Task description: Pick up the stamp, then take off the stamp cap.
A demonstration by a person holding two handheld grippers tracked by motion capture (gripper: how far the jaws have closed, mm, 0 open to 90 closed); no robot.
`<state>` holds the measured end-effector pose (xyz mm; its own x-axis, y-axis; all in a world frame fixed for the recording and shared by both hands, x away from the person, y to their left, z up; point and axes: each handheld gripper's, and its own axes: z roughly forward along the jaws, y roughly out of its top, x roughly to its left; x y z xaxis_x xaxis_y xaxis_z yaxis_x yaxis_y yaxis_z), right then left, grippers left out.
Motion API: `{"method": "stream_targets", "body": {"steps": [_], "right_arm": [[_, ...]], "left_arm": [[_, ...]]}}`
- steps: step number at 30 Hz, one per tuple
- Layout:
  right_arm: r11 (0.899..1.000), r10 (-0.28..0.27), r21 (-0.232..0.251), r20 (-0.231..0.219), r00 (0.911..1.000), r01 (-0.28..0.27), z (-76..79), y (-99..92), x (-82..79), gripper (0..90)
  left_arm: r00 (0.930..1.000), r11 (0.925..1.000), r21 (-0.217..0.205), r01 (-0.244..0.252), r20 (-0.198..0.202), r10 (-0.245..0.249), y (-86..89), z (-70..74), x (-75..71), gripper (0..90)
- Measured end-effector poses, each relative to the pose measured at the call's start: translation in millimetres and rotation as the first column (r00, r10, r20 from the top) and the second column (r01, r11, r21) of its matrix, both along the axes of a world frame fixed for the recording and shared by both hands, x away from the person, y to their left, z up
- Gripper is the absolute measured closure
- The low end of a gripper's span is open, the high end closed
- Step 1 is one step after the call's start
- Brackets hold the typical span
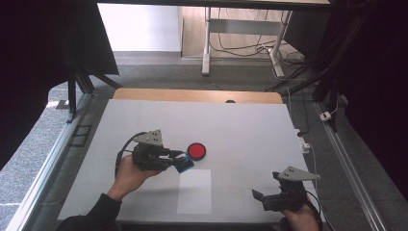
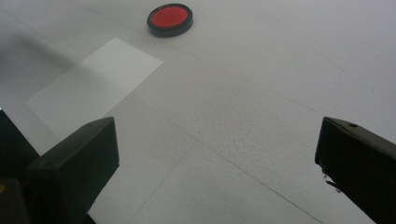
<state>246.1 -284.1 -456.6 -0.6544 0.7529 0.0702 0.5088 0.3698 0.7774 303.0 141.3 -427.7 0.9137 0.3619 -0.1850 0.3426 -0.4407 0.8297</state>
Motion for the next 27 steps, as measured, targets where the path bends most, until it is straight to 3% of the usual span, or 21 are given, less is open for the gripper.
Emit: {"method": "stream_targets", "body": {"steps": [15,23,27], "right_arm": [[1.000,-0.012,-0.001,0.017,0.9998,0.012,1.0,0.8,-1.6,0.0],[0.999,0.033,0.028,0.031,0.9990,-0.033,4.9,5.4,-2.2,0.0],[0.998,0.058,0.022,0.031,0.9978,-0.059,4.3,10.5,-1.7,0.0]], "left_arm": [[0.9996,0.9996,0.008,0.029,0.008,-0.029,-3.5,1.6,-3.3,70.5],[0.9991,0.9991,0.014,0.039,0.015,-0.039,-3.1,1.1,-3.9,70.5],[0.9990,0.9990,0.013,0.043,0.013,-0.043,-3.5,0.9,-3.7,70.5]]}}
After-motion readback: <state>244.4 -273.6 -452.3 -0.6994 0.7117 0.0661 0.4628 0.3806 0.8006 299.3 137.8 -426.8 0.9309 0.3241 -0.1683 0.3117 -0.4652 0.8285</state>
